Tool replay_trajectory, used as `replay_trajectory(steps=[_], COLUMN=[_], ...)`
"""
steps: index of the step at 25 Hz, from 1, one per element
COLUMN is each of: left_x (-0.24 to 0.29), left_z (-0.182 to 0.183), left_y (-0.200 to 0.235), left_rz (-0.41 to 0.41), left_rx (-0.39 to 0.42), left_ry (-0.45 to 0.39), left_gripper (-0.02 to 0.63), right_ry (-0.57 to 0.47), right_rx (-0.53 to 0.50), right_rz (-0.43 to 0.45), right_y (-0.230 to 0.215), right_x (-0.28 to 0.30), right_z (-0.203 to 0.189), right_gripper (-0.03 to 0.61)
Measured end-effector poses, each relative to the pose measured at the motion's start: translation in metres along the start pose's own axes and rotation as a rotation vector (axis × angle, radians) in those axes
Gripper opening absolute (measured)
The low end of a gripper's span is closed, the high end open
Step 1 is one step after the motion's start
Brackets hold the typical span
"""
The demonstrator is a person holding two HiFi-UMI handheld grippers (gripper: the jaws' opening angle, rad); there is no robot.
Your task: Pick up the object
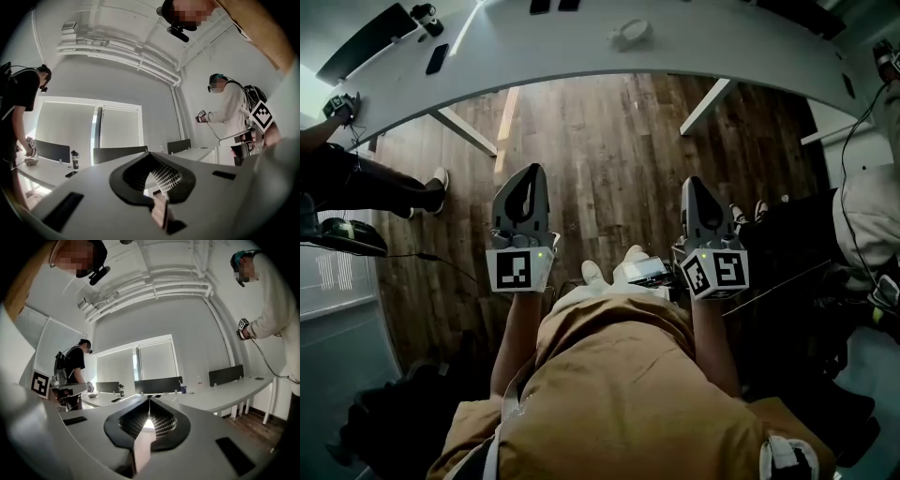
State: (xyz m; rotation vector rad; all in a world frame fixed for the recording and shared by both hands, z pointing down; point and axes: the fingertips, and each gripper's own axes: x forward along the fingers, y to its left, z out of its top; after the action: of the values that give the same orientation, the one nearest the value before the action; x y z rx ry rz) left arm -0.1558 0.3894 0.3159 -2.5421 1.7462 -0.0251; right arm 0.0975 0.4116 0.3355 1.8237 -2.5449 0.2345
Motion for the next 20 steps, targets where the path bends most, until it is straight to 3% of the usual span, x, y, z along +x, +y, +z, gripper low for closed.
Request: replay_trajectory(steps=[5, 20], left_x=[0.022, 0.105], left_z=[-0.012, 0.000], left_y=[-0.001, -0.032], left_rz=[0.009, 0.024], left_rx=[0.010, 0.046], left_ry=[0.017, 0.019], left_gripper=[0.007, 0.006], right_ry=[-0.014, -0.010], right_rx=[0.006, 0.031], right_rz=[0.037, 0.164], right_y=[-0.010, -0.062], right_x=[0.019, 0.082], right_z=[-0.002, 0.017], right_gripper=[0.011, 0.011])
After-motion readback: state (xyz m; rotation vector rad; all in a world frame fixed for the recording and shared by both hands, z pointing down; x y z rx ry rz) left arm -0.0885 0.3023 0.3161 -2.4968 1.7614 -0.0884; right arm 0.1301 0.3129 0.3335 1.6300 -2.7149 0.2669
